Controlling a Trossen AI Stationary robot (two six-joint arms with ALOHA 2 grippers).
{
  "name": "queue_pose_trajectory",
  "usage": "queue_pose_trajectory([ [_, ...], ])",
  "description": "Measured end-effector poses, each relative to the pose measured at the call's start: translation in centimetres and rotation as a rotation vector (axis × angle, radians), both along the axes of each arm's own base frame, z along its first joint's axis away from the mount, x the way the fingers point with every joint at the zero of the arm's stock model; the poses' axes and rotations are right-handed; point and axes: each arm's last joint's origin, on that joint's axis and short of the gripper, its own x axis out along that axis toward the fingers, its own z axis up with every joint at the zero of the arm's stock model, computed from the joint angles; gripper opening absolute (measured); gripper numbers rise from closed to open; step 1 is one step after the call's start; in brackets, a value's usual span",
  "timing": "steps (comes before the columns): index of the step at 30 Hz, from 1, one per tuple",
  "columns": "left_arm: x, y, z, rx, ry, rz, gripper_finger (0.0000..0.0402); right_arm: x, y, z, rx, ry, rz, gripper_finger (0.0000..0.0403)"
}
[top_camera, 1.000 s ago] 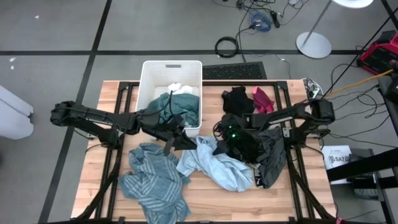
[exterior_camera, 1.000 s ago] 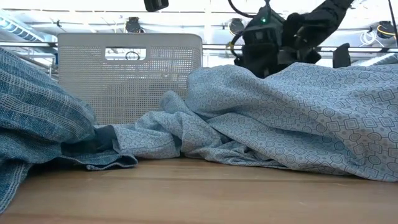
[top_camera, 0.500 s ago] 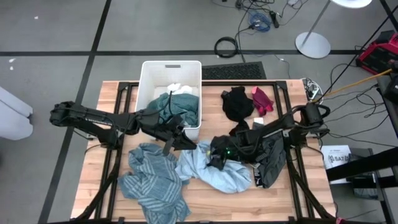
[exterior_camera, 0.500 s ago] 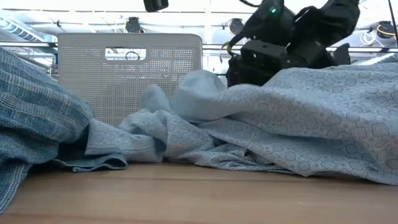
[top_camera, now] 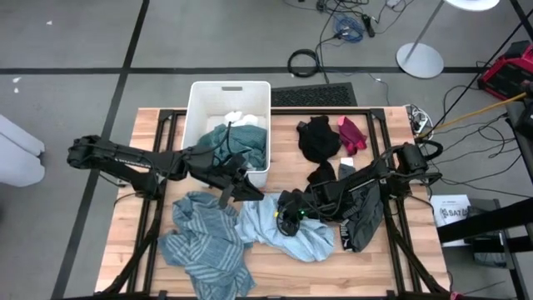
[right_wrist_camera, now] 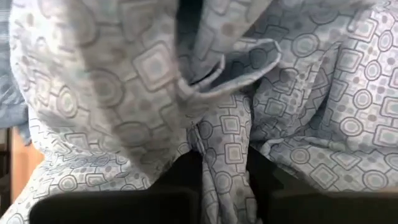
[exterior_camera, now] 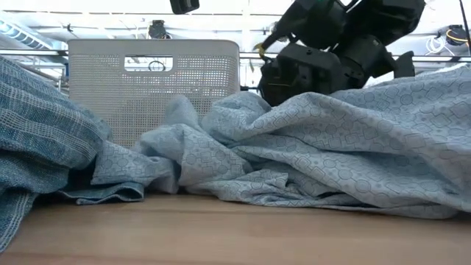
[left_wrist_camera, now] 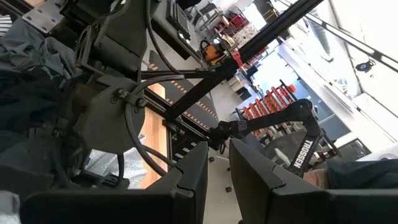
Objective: Sort clothes
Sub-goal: Put the gray and white shirt into the white laundry organizer
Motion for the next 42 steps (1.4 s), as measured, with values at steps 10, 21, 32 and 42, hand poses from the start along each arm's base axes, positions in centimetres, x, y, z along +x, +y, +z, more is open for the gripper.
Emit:
queue_pose_trajectory([
  [10, 0.0, 0.0, 0.7, -0.007, -0.076, 0.0, 0.0074, 2.6, 0.8, 3.5, 0.057, -0.04, 0.085, 0.005],
  [21, -0.1, 0.0, 1.8, -0.016, -0.185, -0.016, 0.0074, 3.4, 0.3, 10.0, -0.306, 0.199, 0.196, 0.0049],
  [32, -3.7, 0.4, 6.0, 0.067, -0.463, 0.038, 0.0074, 3.4, -1.6, 17.4, -0.391, 0.17, 0.185, 0.0049],
  [42, -7.0, 0.8, 8.3, 0.13, -0.599, 0.081, 0.0074, -0.5, -3.3, 29.7, -0.405, -0.257, 0.105, 0.0049],
])
